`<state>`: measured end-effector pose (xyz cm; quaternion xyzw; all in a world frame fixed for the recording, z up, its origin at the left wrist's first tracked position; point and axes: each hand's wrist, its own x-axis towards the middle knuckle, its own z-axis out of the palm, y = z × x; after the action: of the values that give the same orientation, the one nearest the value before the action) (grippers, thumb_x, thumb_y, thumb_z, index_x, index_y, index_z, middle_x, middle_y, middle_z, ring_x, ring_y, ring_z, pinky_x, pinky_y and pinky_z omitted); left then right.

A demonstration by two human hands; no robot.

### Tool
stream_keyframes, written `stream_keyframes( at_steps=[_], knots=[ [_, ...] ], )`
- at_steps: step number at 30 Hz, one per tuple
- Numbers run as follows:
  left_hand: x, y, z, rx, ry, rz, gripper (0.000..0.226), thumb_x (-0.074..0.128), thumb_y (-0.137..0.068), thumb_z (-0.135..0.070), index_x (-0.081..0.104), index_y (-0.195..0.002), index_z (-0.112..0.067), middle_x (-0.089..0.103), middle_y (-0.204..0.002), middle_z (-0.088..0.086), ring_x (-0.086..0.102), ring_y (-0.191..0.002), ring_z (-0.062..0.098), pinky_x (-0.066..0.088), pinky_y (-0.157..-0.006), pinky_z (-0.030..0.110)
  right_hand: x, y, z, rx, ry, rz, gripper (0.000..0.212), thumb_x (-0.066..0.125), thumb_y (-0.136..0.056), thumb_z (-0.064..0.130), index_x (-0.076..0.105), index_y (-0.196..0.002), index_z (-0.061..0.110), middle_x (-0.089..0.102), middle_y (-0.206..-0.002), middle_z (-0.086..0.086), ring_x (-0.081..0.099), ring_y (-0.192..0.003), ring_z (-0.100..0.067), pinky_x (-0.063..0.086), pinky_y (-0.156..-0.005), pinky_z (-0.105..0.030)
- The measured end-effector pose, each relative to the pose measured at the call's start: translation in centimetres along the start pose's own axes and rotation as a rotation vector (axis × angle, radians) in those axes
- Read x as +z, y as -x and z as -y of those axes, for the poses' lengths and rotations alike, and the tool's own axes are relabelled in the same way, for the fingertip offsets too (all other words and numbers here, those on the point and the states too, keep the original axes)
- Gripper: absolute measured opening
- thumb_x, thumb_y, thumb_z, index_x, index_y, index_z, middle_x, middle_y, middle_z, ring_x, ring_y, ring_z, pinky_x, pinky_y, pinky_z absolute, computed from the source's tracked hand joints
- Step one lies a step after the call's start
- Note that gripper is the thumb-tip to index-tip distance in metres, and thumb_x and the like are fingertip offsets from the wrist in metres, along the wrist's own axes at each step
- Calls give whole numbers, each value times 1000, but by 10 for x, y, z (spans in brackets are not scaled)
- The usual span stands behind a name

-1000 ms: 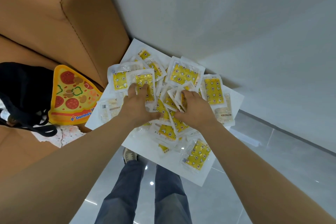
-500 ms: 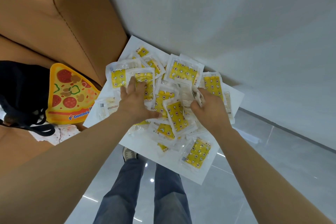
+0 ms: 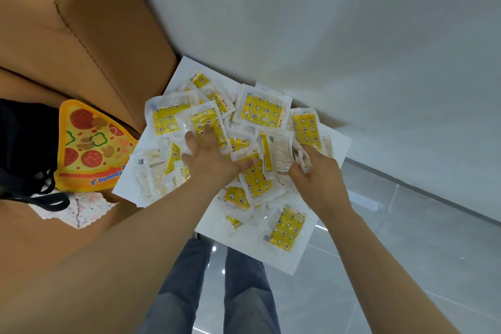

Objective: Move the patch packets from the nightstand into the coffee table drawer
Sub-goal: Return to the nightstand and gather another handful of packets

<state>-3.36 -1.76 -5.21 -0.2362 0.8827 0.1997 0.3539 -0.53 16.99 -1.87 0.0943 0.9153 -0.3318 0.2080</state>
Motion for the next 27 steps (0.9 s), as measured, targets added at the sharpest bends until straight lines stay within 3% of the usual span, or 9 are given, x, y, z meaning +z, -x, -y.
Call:
stream_keyframes(
  at_steps=[3,6,10,15,20,23,27],
  knots=[
    [5,4,-7,-30,-33,41,132,68,-60,-73,-15,-149,-22,-18,-154,12,1,-146,31,21,-115,50,3,1,-2,17,-15,-6,33,50,-93,19,57,-126,19,67,-104,1,60,-82,-14,49,-70,-24],
    [8,7,-7,-16,-84,0,131,73,-62,-67,-15,-149,-21,-15,-153,14,-2,-145,33,19,-114,48,4,2,-4,27,-32,-14,33,50,-93,19,57,-126,19,67,-104,2,61,-83,-15,50,-71,-25],
    [11,6,-3,-23,38,-72,127,81,-58,-58,0,-150,-26,-1,-151,11,21,-133,43,31,-108,45,4,3,-7,41,-36,-5,34,50,-94,20,57,-127,20,67,-105,3,58,-81,-11,48,-70,-22],
    [7,3,-2,39,205,-103,115,89,-58,-35,18,-148,-24,17,-139,10,48,-116,35,46,-96,41,1,4,-7,50,-38,9,35,50,-93,20,56,-128,20,68,-106,3,59,-81,-12,51,-70,-26],
    [1,5,11,117,285,-132,86,84,-68,-17,36,-140,-16,35,-128,15,54,-103,31,44,-82,31,0,4,-6,34,-20,12,37,50,-93,21,55,-130,21,68,-106,3,62,-85,-14,52,-71,-27],
    [-2,6,21,116,315,-167,75,82,-71,-21,44,-136,-16,43,-123,16,55,-106,31,44,-83,31,-1,5,-5,32,-15,17,38,50,-93,21,55,-130,21,68,-107,3,61,-85,-14,54,-73,-29],
    [-7,12,22,-8,402,-179,79,79,-70,-44,42,-133,-15,33,-134,14,50,-113,31,43,-86,33,-1,7,-5,39,-24,25,37,50,-94,21,54,-131,21,67,-110,3,56,-82,-10,52,-74,-27]
  ],
)
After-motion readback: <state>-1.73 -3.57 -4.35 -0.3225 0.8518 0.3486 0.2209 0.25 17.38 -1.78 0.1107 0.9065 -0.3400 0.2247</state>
